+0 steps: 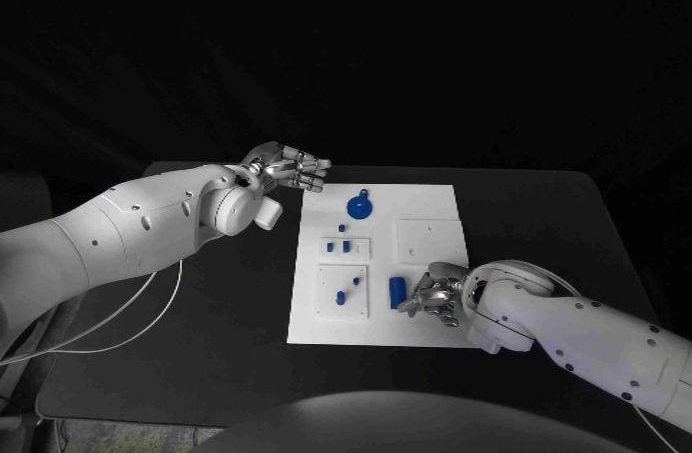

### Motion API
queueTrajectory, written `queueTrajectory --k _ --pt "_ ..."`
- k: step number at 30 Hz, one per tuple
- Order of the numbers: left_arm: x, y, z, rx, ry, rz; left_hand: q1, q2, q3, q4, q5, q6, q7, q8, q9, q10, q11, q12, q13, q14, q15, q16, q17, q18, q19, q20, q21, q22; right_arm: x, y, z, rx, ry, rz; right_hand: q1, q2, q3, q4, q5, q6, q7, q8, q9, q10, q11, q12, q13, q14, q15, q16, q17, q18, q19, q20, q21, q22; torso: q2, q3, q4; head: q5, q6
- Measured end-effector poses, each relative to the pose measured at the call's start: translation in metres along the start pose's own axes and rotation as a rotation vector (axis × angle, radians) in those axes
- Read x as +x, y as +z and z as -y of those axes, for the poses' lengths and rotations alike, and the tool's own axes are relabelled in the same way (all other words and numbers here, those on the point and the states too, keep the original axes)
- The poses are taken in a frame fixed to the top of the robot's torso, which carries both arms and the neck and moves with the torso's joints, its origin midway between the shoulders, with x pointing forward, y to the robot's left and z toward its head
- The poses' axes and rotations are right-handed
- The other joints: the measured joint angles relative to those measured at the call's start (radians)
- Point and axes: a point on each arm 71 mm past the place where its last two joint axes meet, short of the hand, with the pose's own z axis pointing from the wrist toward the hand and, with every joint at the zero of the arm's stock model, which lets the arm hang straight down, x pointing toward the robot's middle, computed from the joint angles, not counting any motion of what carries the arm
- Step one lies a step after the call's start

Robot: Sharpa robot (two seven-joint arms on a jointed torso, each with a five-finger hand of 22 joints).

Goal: Assemble the parts on the task board

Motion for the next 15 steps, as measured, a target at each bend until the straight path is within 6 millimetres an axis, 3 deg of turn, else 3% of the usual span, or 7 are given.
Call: queueTrajectory --k 4,6,10,15 --pt "-0.0002 -0.0001 -0.0001 0.0 0.0 0.0 0.0 0.0 0.0 0.0 0.0 0.0 0.0 0.0 0.0 0.0 0.0 0.0 0.0 -0.002 0.002 0.0 0.0 0.0 0.0 0.0 0.0 0.0 -0.0009 0.0003 0.0019 0.005 -0.002 -0.002 0.0 0.0 0.009 -0.014 0.004 0.0 0.0 0.0 0.0 0.0 0.0 0.0 -0.002 0.0 0.0 0.0 -0.004 0.0 0.0 0.0 0.0 0.0 0.0 0.0 -0.0002 0.001 -0.001" --pt "-0.0001 0.0 -0.0001 -0.001 0.0 -0.001 0.0 0.0 0.0 0.0 0.0 0.0 0.0 0.0 0.0 0.0 0.0 0.0 0.0 -0.004 0.004 0.0 0.0 0.0 0.0 0.0 0.0 0.0 -0.0014 0.0005 0.0031 0.008 -0.005 -0.007 0.014 -0.014 -0.004 -0.037 0.046 0.0 0.0 0.0 -0.001 0.0 0.0 0.0 -0.003 0.0 0.0 0.0 -0.007 0.0 0.0 0.0 -0.003 0.0 0.0 -0.0001 -0.0005 0.001 -0.001" --pt "0.0 0.0 -0.0001 -0.001 0.0 -0.001 0.0 0.0 0.0 0.0 0.0 0.0 0.0 0.0 0.0 0.0 0.0 0.0 0.0 -0.004 0.004 0.0 0.0 0.0 0.0 0.0 0.0 0.0 -0.0014 0.0007 0.0053 0.014 -0.013 -0.021 0.046 -0.024 -0.063 -0.064 0.081 0.0 0.0 0.0 -0.018 0.0 0.0 0.0 -0.004 0.0 0.0 0.0 -0.008 0.0 0.0 0.0 -0.008 0.0 0.0 -0.0003 -0.0012 0.0 -0.001" --pt "0.0002 0.0 -0.0001 -0.001 0.0 -0.002 0.0 0.0 0.0 0.0 0.0 0.0 0.0 0.0 0.0 0.0 0.0 0.0 0.0 -0.004 0.004 0.0 0.0 0.0 0.0 0.0 0.0 0.0 -0.0011 -0.0002 0.0062 0.011 -0.018 -0.031 0.056 -0.035 -0.123 -0.062 0.085 0.0 0.0 0.0 -0.028 0.0 0.0 0.0 -0.004 -0.001 0.001 0.0 -0.008 0.0 0.0 0.0 -0.008 0.0 0.0 0.0 -0.0009 -0.001 0.0"
